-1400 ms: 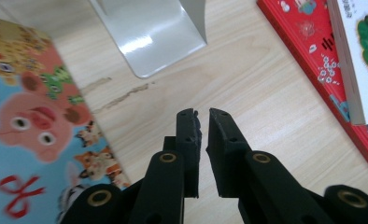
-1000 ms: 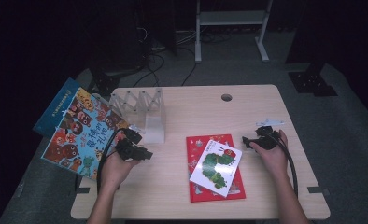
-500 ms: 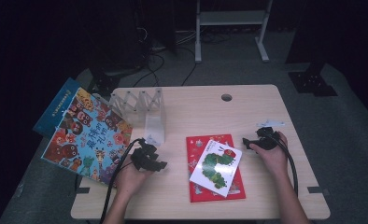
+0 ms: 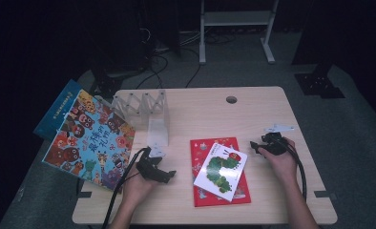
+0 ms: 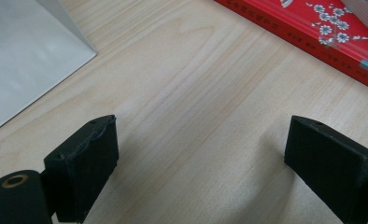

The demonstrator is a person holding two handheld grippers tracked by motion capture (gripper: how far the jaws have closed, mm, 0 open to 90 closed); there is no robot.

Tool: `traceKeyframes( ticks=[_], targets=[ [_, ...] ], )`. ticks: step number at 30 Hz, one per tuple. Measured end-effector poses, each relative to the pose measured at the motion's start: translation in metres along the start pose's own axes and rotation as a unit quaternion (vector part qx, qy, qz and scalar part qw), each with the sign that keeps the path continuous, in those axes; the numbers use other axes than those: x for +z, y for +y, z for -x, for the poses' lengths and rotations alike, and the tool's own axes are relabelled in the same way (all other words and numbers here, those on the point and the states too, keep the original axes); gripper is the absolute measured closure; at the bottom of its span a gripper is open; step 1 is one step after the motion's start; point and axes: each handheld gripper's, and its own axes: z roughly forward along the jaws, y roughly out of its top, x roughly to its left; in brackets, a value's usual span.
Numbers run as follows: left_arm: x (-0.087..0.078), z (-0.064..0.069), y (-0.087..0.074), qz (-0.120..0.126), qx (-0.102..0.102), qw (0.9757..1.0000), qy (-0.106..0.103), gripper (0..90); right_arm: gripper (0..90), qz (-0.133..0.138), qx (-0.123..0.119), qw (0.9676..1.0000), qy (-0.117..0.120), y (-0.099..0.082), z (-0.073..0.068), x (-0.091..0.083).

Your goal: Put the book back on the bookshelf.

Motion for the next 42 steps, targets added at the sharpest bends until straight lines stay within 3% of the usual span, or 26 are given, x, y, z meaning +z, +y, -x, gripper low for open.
traceKeyframes(
  ticks=[5, 12, 20, 31, 42],
  targets=[
    [0.003, -0.003, -0.006, 0.033, 0.01, 0.9994, -0.01, 5.8, 41.9, 0.003, -0.006, 0.9998, 0.018, 0.0, -0.004, -0.009],
    [0.005, -0.004, -0.005, 0.029, 0.002, 0.9996, -0.003, 1.4, 41.8, 0.006, -0.018, 0.9985, 0.051, 0.0, -0.011, -0.025],
    [0.007, -0.005, -0.004, 0.025, 0.012, 0.9995, -0.012, 0.0, 40.2, 0.011, -0.042, 0.9959, 0.079, -0.004, -0.027, -0.035],
    [0.007, -0.005, -0.004, 0.025, 0.012, 0.9995, -0.012, 0.0, 38.8, 0.01, -0.08, 0.9891, 0.123, -0.02, -0.049, -0.054],
    [0.007, -0.005, -0.004, 0.026, 0.012, 0.9995, -0.012, 0.0, 37.5, 0.01, -0.103, 0.9813, 0.162, -0.038, -0.066, -0.069]
  ],
)
